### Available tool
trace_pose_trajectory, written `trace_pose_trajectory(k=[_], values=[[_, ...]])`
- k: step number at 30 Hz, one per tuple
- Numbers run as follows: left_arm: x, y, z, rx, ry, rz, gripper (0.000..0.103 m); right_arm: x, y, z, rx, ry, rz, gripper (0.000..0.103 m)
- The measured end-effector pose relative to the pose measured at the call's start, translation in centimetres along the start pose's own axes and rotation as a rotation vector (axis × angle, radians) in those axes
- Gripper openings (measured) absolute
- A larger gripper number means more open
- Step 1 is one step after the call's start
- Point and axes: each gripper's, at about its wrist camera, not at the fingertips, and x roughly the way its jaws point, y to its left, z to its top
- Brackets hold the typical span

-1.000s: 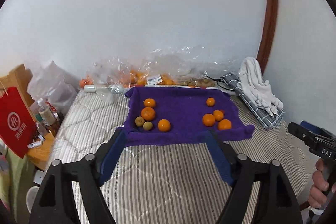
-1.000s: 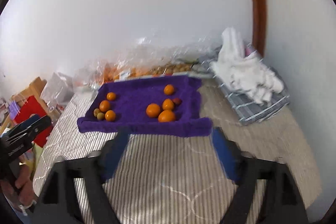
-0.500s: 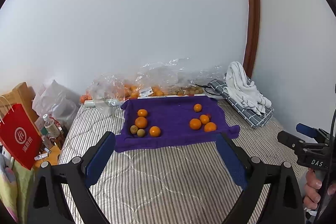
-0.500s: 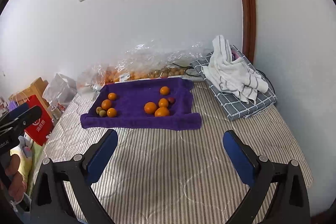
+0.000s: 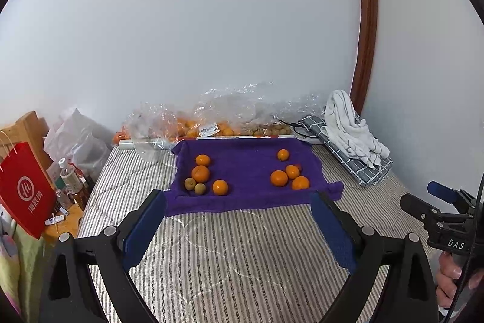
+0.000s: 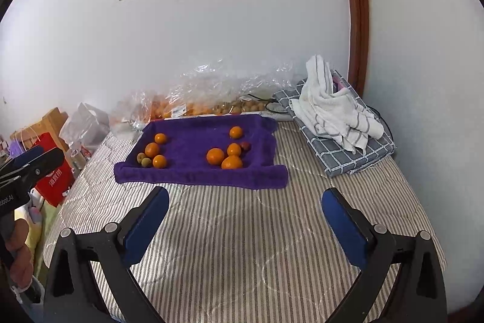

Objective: Organize fruits

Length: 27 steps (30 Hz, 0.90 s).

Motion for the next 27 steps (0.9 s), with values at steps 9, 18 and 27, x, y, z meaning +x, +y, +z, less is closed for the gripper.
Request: trace_pose_trajectory(k=[9, 18, 27], values=[[0.3, 0.6, -0.2, -0.005, 0.009, 0.004, 0.097, 0.2, -0.2, 0.2, 0.007, 0.004, -0.004, 0.100], [0.6, 1.4, -0.2, -0.021, 0.016, 0.010, 0.097, 0.2, -0.1, 0.4, 0.006, -0.001, -0.008, 0.100], [0.4, 1.5, -0.2, -0.015, 0.012, 0.011, 0.097, -0.1, 0.1, 0.6, 0.000, -0.012, -0.008, 0.100]])
